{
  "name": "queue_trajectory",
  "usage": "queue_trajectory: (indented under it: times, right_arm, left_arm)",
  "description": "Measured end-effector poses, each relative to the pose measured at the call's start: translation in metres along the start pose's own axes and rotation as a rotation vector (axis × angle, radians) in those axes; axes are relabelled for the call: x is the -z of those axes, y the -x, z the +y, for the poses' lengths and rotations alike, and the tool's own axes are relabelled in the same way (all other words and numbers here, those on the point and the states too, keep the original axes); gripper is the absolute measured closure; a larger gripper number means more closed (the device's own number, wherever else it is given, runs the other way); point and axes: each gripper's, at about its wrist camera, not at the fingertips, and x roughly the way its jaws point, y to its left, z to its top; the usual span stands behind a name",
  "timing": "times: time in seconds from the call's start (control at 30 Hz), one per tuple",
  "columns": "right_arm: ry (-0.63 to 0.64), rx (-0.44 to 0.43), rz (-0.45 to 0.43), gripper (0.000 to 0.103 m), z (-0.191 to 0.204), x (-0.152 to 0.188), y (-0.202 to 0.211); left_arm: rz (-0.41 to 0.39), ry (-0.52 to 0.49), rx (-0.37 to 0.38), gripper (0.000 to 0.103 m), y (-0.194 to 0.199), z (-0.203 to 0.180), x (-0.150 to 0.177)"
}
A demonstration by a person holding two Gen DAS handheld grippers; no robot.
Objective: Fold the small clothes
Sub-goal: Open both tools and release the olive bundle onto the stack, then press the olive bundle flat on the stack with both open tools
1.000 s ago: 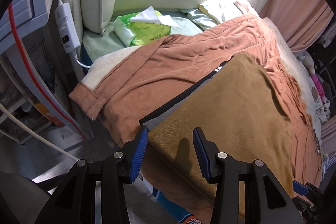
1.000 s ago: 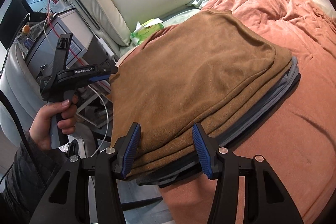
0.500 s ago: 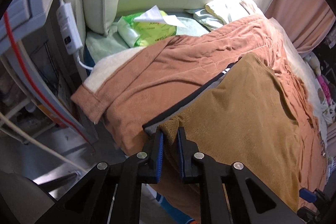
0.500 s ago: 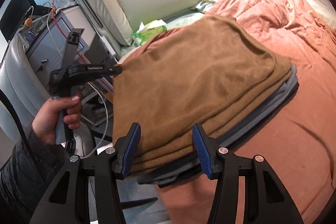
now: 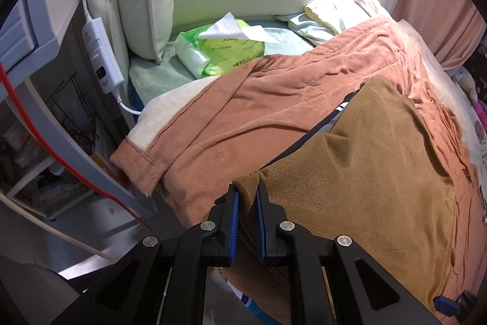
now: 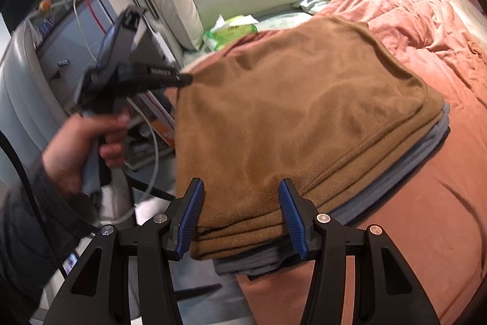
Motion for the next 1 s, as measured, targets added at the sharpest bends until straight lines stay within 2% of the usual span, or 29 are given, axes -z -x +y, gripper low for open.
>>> queue_trajectory:
  times: [0.17,0.23,0.37,0.6,0.73,0.87,1.0]
  right_arm:
    - [-0.016,0.035,0.020,0.054,0.002,0.012,-0.006]
    - [-0.029,0.042,0.025,0.054,0.002,0.016,-0.007]
    - [-0.074,0.041,0.044,0.056,-0.002,0.021,-0.011]
    - [-0.152,0.017,0.060,0.057,-0.011,0.025,-0.019]
    - [-0.181,-0.017,0.038,0.057,-0.014,0.026,-0.004]
    - [-0.171,-0.008,-0.018,0.058,-0.021,0.026,0.019]
    - [-0.194,0.012,-0.046,0.069,-0.037,0.023,0.034]
  left_arm:
    - [0.029,0.009,-0.006,0.089,0.000,-0.003,0.004]
    - [0.022,0.017,-0.008,0.085,0.007,-0.004,0.006]
    - [0.004,0.005,0.008,0.085,0.024,-0.011,0.014]
    - [-0.020,-0.002,0.100,0.084,0.054,-0.024,0.043]
    - [-0.030,-0.008,0.140,0.084,0.068,-0.031,0.062]
    - [-0.042,-0.025,0.185,0.084,0.080,-0.044,0.079]
    - [-0.045,-0.022,0.231,0.084,0.088,-0.058,0.096]
